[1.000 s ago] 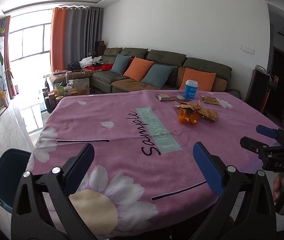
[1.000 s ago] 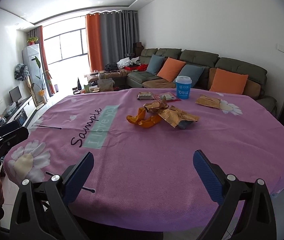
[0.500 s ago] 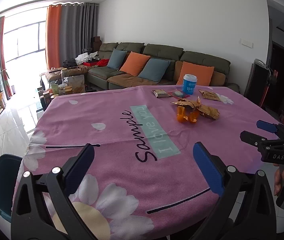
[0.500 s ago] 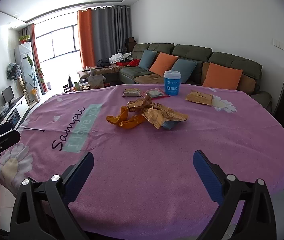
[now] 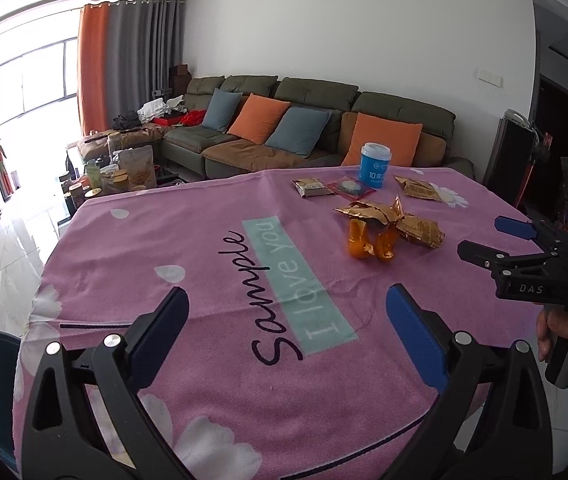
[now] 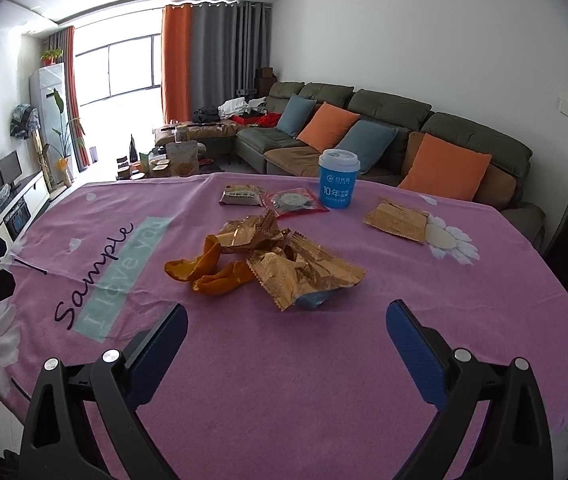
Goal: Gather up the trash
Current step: 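Lift both open tools from the bin back over the table trash, then grasp gold foil wrapper with left tool while right tool grasps another foil wrapper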
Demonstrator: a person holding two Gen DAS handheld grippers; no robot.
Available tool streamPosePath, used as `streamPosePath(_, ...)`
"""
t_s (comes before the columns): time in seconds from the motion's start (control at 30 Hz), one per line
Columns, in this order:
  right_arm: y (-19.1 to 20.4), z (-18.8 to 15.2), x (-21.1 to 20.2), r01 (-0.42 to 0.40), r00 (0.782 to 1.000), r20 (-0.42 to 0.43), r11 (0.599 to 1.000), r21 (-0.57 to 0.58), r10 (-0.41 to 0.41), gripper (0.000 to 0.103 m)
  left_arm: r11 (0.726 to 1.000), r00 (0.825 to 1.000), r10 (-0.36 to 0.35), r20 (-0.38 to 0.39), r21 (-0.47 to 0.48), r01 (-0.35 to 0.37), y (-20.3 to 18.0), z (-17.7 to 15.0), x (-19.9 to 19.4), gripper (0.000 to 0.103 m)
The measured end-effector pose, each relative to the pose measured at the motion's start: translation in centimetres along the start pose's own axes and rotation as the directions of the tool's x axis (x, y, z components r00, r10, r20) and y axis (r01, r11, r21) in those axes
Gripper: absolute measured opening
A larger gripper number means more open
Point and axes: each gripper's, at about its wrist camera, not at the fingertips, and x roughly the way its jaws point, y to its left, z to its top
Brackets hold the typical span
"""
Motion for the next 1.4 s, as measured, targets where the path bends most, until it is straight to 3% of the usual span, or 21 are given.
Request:
streamPosePath(0.2, -0.6, 1.2, 3.3, 0.014, 0.999, -0.043, 0.996, -0.088, -0.017, 0.094, 1.0, 0.999, -0.026, -0.025, 0.004, 0.026, -0.6, 1.3, 2.8, 0.097)
streamPosePath(0.5, 0.0, 1.8, 6.2, -0.02, 0.996, -0.094, 0.977, -0.212, 0.0, 0.08, 0.998, 0.997, -0.061, -0.055, 0.016, 0.062, -1.7, 3.1, 7.0, 0.097)
streamPosePath(0.8, -0.2, 1.8, 8.0, -0.079, 0.988, -0.149, 0.964, -0.252, 0.042, 0.047, 0.996, 0.995, -0.084, -0.051, 0.035, 0.085, -3.0, 5.3, 10.0, 0.097)
streamPosePath(0.83, -0.3, 1.8, 8.2, -0.084, 0.987, -0.155, 0.964, -0.252, 0.045, 0.039, 0.995, 0.995, -0.088, -0.051, 0.04, 0.09, -3.1, 5.5, 10.3, 0.097)
streamPosePath(1.03, -1.3, 1.8, 8.5, -0.115, 0.983, -0.165, 0.976, -0.186, 0.084, 0.022, 0.987, 0.991, -0.121, -0.049, 0.098, 0.126, -4.8, 7.7, 12.5, 0.097)
streamPosePath(1.27, -3.9, 2.1, 7.3, -0.103, 0.989, -0.11, 0.994, -0.023, 0.1, 0.019, 0.961, 0.985, -0.153, -0.074, 0.219, 0.166, -9.1, 10.1, 16.0, 0.097)
streamPosePath(1.4, -5.0, 1.8, 6.8, -0.092, 0.991, -0.093, 0.995, 0.032, 0.095, 0.017, 0.94, 0.977, -0.169, -0.129, 0.277, 0.199, -11.3, 10.5, 18.7, 0.097)
